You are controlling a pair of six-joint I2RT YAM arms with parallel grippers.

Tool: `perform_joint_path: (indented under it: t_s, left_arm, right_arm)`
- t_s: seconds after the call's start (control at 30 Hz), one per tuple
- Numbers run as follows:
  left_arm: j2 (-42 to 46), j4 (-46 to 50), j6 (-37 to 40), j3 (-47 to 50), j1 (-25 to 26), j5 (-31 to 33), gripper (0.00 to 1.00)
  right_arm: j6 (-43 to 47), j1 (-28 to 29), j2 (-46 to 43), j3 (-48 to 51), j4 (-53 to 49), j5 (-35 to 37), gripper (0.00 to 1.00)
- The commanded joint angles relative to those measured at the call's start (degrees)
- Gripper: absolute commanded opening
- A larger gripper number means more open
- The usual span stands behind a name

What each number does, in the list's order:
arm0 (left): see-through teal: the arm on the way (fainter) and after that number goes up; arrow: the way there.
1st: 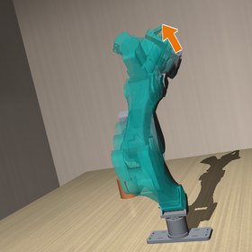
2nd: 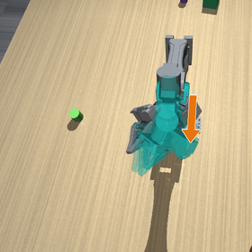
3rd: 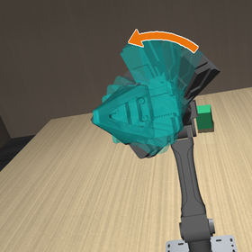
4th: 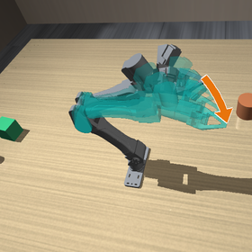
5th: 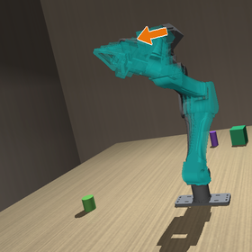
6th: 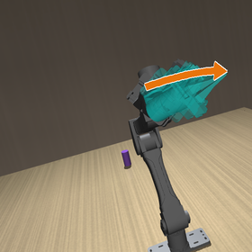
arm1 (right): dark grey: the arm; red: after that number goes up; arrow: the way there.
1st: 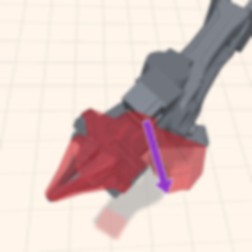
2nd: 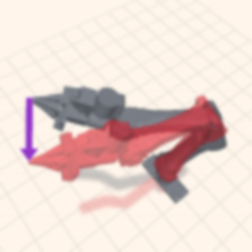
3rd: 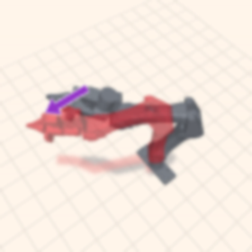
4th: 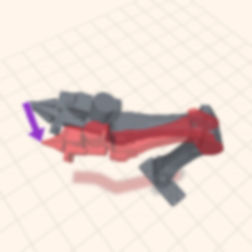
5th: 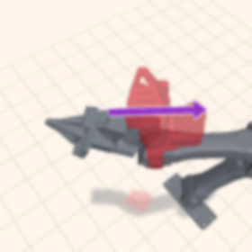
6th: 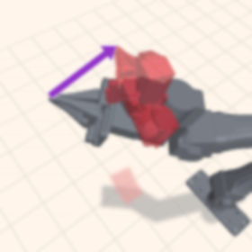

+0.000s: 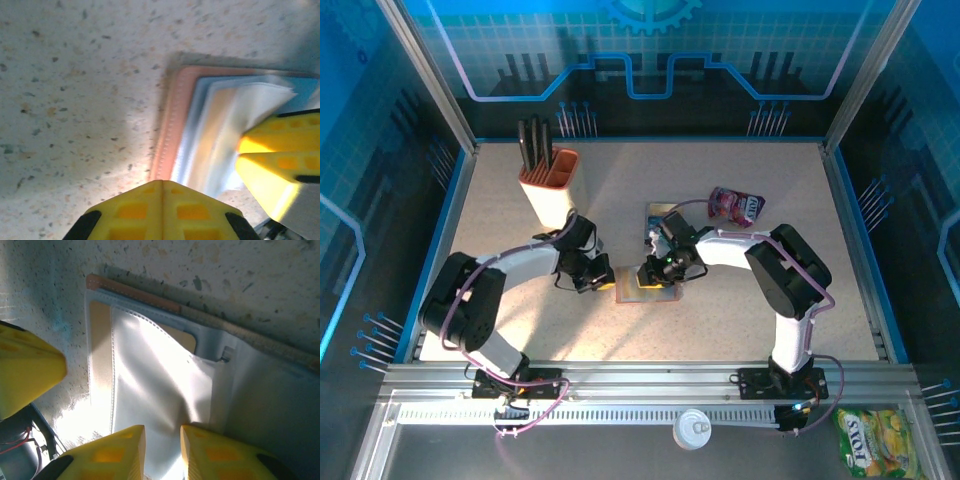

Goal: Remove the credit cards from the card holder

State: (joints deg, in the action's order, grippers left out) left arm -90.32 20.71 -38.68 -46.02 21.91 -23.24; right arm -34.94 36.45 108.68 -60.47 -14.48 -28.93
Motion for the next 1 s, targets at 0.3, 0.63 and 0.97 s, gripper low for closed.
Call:
perform_joint_path:
  t_s: [0.3,0.63,0.97]
  left_arm:
    - [-1.21,-18.53,-10.3,5.06,0.17,-9.05,0.3]
    - [-6.34,-25.27,-12.3,6.65,1.81,-10.33,0.31]
    - [-5.4,-23.74,-12.77,5.65,2.08,-10.12,0.24]
  right_arm:
    - [-1.53,-2.25,0.04,4.04,3.98,-2.76,0.27]
    - [-2.2,-2.92,0.32,5.16,5.6,-3.76,0.27]
    - [-2.15,-3.15,0.48,5.48,5.67,-3.9,0.27]
